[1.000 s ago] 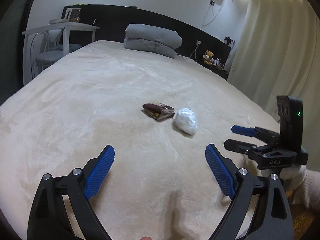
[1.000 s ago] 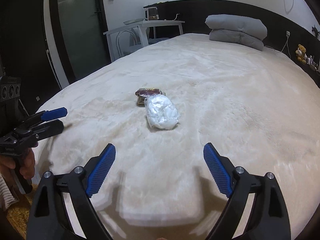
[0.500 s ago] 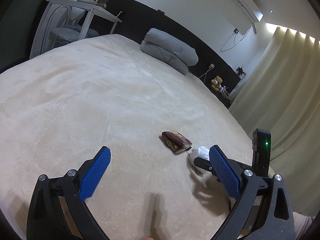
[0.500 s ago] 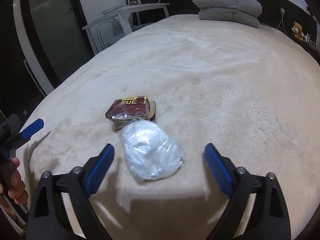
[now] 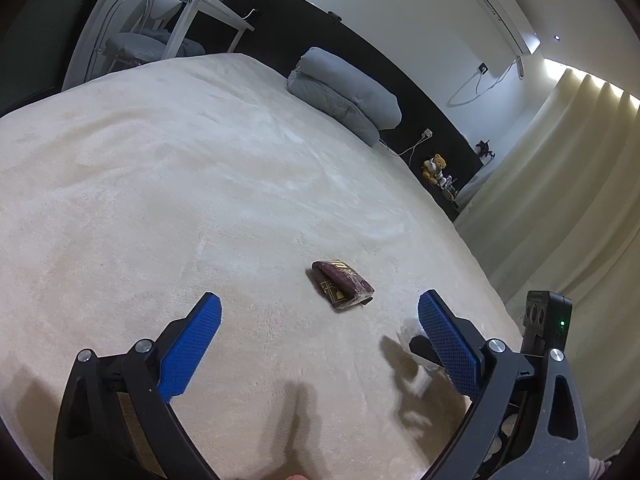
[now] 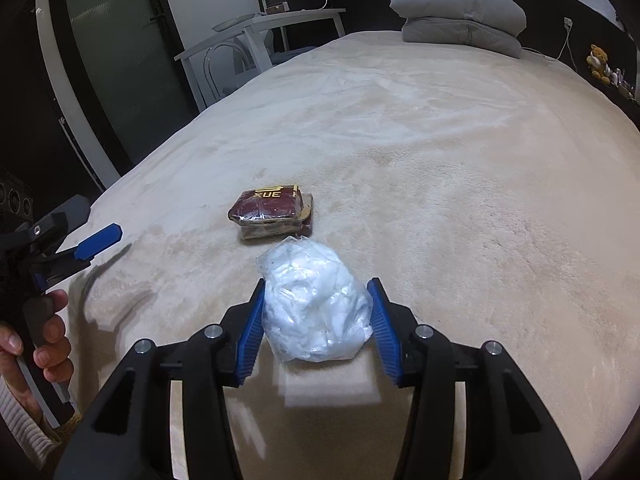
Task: Collect trash
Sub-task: 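Grasp the white plastic bag with the right tool while the left tool grasps the red XUE wrapper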
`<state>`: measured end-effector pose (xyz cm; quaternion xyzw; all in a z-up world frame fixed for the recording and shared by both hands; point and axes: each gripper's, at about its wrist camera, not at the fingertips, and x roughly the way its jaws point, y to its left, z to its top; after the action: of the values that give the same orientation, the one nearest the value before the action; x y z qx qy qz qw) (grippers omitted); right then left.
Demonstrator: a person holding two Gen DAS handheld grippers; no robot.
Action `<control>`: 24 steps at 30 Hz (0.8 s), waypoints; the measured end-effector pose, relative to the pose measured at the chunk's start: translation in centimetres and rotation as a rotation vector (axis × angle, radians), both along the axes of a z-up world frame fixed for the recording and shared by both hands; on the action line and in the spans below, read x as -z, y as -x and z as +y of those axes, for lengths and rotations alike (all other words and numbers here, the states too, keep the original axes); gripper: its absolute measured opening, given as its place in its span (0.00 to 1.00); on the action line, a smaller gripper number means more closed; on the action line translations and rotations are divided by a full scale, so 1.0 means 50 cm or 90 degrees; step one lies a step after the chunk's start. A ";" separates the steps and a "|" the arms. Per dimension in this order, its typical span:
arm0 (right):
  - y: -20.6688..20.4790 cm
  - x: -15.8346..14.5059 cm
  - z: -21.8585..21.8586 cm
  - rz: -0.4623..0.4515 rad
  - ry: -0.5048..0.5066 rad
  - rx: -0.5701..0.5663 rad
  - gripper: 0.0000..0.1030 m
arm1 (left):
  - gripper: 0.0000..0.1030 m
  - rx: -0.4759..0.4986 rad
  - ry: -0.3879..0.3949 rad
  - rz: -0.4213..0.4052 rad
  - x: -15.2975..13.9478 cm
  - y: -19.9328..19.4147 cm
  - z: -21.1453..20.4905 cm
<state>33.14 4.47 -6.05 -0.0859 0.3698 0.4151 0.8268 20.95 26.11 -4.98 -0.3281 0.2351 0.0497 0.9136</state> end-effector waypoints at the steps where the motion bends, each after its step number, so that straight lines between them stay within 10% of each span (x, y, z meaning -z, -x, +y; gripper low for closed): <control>1: 0.001 -0.004 -0.015 -0.002 -0.001 0.006 0.48 | 0.94 0.002 0.000 0.004 0.001 -0.009 -0.006; 24: 0.061 -0.062 -0.222 -0.041 0.011 0.067 0.48 | 0.94 -0.092 -0.174 0.205 0.045 -0.258 -0.141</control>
<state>30.11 -6.61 -2.96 -0.0866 0.3510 0.3646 0.8581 33.84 19.06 -7.25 -0.2054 0.3447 0.1983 0.8942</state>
